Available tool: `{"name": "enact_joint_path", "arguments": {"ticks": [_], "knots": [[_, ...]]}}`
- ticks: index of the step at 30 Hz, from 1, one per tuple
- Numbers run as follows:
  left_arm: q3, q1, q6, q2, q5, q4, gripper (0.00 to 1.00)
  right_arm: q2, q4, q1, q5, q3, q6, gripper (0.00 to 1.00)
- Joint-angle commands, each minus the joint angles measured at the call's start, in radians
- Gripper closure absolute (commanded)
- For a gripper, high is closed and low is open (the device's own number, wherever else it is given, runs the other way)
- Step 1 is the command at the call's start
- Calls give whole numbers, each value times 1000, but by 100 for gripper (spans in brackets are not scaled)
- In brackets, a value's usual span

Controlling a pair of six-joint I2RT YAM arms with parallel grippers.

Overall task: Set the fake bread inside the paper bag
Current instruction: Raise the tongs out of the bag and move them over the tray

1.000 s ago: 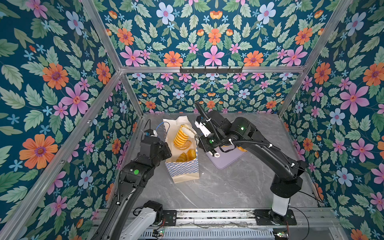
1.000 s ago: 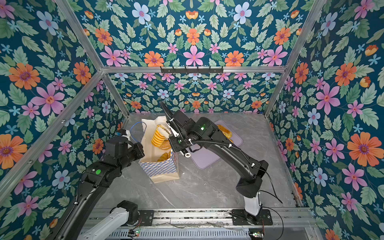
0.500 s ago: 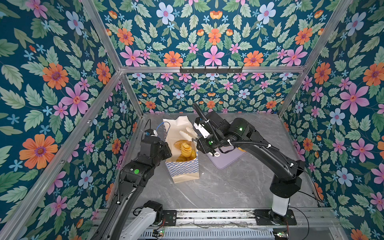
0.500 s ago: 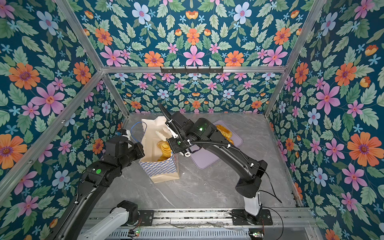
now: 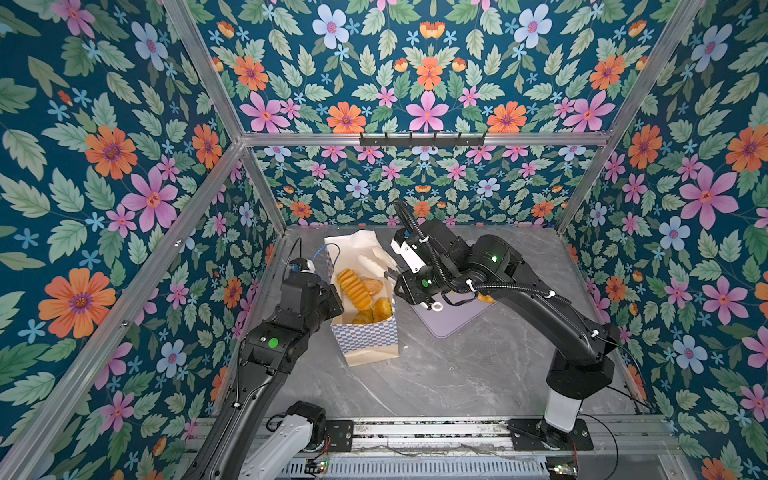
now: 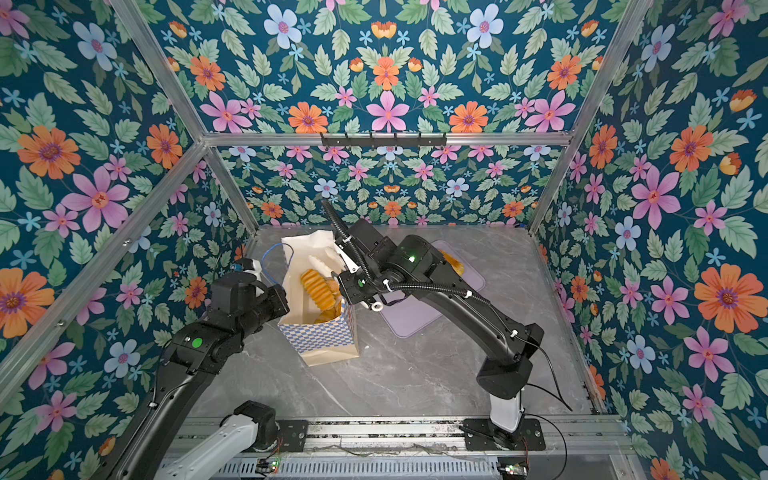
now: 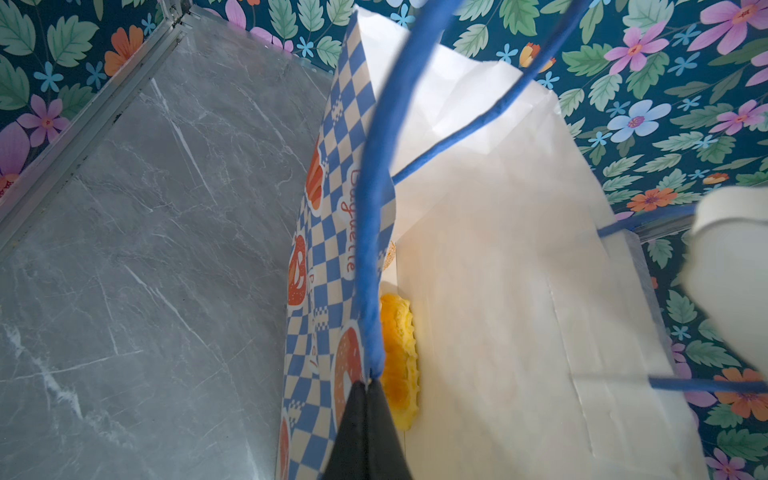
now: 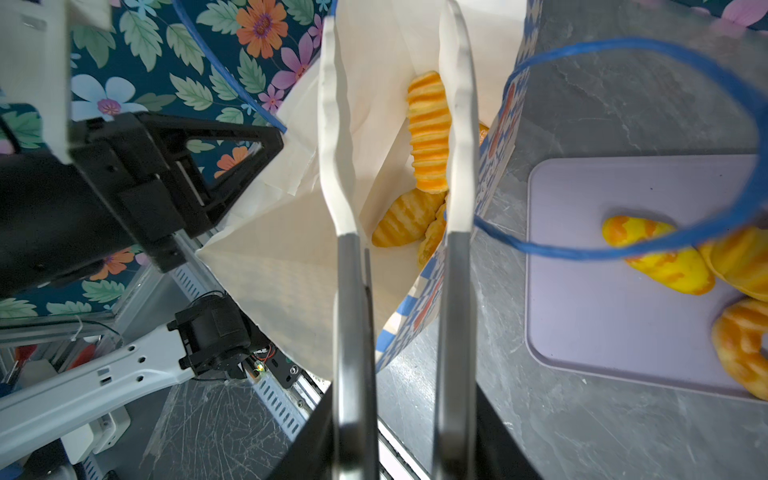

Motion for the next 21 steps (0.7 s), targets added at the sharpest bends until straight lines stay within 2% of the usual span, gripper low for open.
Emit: {"name": "enact_joint_path", "arguments": {"ticks": [1, 11, 21], "knots": [[8, 1, 3, -3, -1, -9, 100, -28, 49, 1, 16, -8, -7, 59], [13, 1, 7, -5, 1, -13, 100, -151, 96, -14, 137, -101, -18, 58], [13, 0, 6, 0, 5, -9, 100, -359, 200, -166, 64, -342, 47, 58]]}}
